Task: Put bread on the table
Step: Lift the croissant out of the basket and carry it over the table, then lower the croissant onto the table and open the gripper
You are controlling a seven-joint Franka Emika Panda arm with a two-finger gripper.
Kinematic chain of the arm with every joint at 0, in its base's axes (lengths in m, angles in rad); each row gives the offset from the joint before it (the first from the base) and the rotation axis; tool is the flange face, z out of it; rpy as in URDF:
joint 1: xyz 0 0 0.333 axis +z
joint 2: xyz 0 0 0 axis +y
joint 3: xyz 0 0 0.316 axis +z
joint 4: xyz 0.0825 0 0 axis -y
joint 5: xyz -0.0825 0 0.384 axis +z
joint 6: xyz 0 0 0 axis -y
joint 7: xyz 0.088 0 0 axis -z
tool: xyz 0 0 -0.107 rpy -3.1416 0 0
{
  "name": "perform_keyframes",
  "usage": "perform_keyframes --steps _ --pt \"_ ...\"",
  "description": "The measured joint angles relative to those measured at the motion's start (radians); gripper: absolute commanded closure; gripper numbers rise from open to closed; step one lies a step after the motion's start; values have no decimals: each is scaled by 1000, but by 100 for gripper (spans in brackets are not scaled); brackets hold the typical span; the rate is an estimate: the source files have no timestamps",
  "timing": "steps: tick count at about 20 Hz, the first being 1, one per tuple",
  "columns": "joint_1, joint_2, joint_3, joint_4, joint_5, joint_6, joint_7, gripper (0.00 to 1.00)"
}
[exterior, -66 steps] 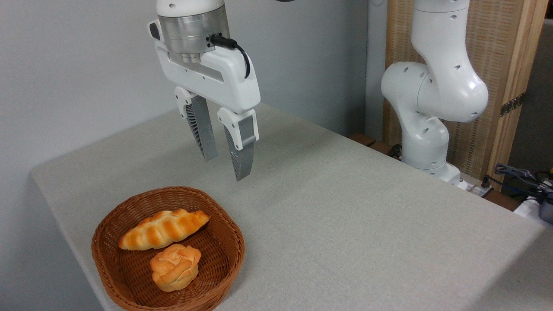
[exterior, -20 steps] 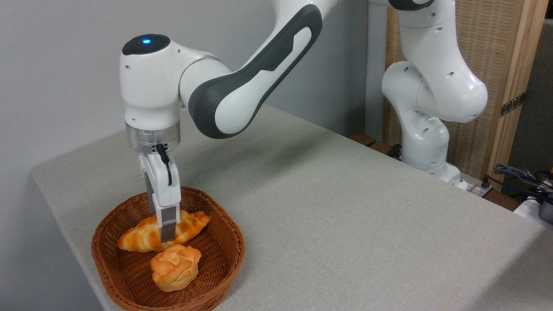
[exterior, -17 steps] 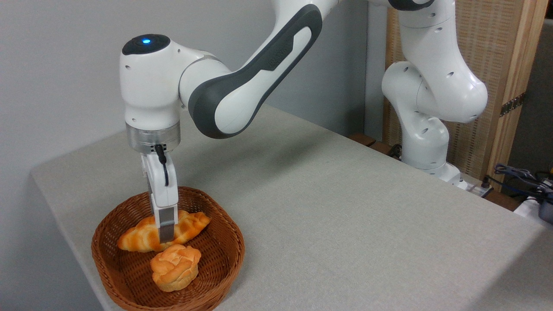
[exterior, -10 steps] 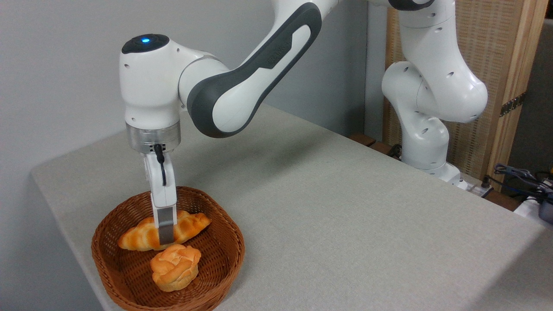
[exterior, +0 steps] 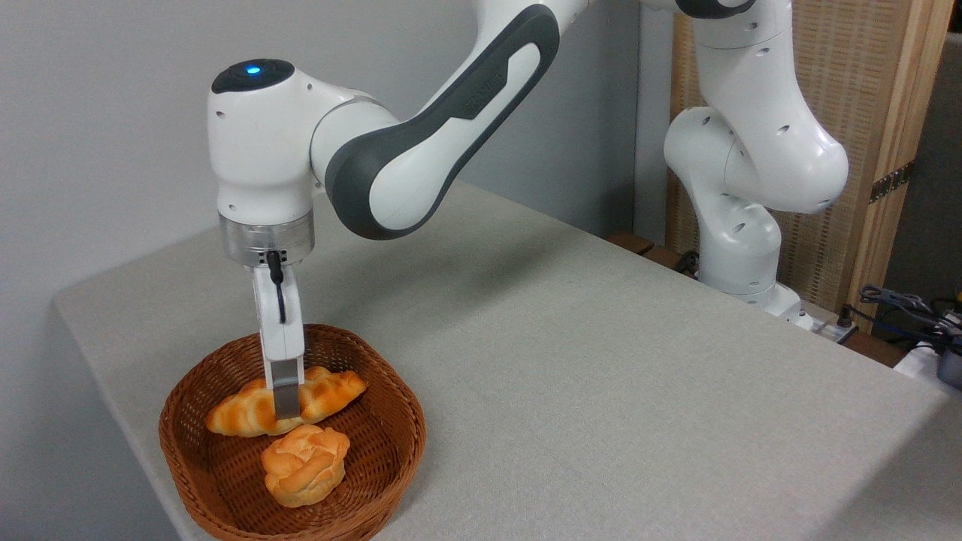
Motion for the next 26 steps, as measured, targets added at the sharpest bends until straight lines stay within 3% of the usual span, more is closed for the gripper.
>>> perform_keyframes --steps 9,15,18,20,22,26 --pt "3 -24 1 4 0 -20 2 91" --pt "15 -102 46 102 -4 -210 2 91" --pt "16 -145 61 124 -39 -265 1 89" --pt "16 -186 65 123 -49 -343 1 89" --pt "14 -244 65 103 -51 -425 1 82" --pt "10 -418 65 -79 -52 -465 1 81"
